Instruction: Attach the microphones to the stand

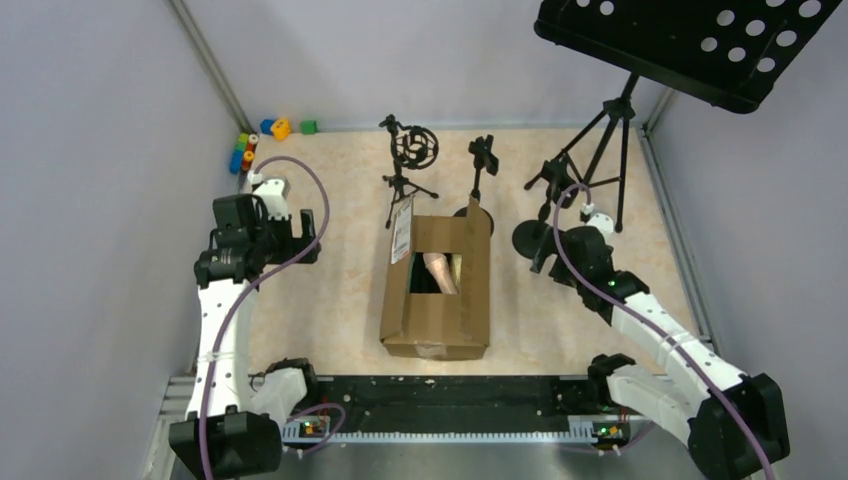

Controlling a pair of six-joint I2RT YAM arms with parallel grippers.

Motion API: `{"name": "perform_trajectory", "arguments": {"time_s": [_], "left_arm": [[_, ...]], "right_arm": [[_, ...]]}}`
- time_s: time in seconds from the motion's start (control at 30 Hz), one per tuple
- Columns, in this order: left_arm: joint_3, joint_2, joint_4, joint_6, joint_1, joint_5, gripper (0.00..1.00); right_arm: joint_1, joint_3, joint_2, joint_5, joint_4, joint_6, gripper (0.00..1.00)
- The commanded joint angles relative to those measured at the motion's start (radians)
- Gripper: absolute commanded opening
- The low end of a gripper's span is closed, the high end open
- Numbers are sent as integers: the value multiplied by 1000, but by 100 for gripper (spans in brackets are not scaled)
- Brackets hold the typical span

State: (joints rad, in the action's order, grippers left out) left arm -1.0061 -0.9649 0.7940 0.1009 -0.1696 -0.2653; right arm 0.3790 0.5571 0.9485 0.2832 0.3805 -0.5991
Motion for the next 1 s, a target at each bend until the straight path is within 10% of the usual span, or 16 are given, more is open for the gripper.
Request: {"name": "perform_trajectory", "arguments": {"time_s": [0.0,0.73,0.97], "left_arm": [[16,-4,-28,46,-5,11,99],[-69,-59,71,46,-5,-26,99],[-52,-18,75,72,-5,-10,99]], "right_arm": [[11,-19,-74,49,-187,84,99],[11,-38,278,250,-809,245,70],[11,26,396,268,-803,246,40]]}}
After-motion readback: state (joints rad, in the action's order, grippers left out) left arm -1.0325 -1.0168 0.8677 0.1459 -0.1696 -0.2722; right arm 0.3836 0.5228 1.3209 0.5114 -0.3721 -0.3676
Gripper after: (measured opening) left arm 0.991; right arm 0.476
